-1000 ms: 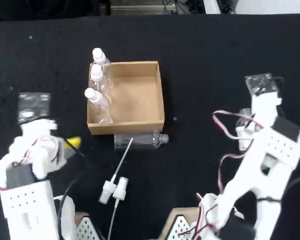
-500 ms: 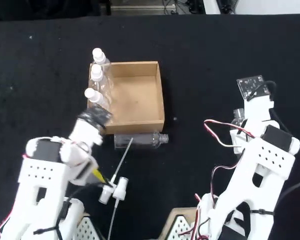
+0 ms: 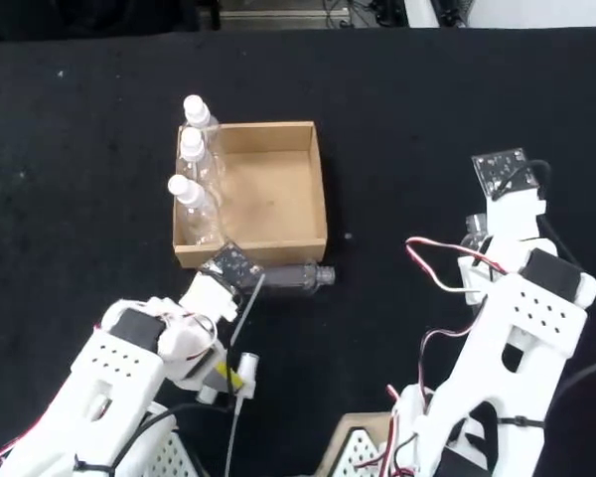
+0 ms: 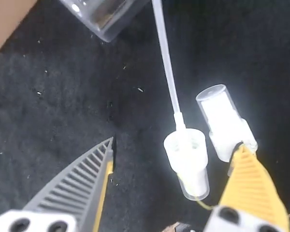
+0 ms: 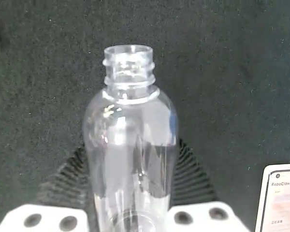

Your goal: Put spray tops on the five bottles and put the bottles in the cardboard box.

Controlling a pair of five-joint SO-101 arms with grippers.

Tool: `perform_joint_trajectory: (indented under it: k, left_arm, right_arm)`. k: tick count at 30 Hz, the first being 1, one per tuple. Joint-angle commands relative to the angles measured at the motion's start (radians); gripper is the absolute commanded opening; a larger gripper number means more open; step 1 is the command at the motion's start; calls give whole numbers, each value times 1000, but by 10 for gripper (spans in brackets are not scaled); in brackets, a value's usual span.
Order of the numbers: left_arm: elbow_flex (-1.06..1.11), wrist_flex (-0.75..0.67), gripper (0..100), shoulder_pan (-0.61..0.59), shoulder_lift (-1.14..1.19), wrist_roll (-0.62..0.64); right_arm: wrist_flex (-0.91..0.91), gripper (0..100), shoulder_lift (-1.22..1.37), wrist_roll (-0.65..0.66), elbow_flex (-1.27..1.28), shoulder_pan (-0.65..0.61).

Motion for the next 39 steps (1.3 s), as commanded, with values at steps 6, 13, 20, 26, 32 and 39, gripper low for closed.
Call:
perform_joint_trajectory:
  k: [6,13,20,26,32,39]
  left_arm:
    - [38,-35,236,15,14,11]
    - [25,6,135,5,14,3]
    - [27,8,155,4,14,-106]
    - [15,11,98,-67,14,-189]
    - [-133,201,30,-189,14,-305]
    - [-354,457,29,-463,25,-592]
  right_arm:
    - [-25,12,-41,-3,-5,-9]
    - [-25,12,-41,-3,-7,-11]
    - [-25,12,-41,-3,-7,-9]
    - [-20,12,-42,-3,-7,-9]
    - [-18,12,-42,-3,-7,-12]
    - [-17,12,-45,-3,-7,-15]
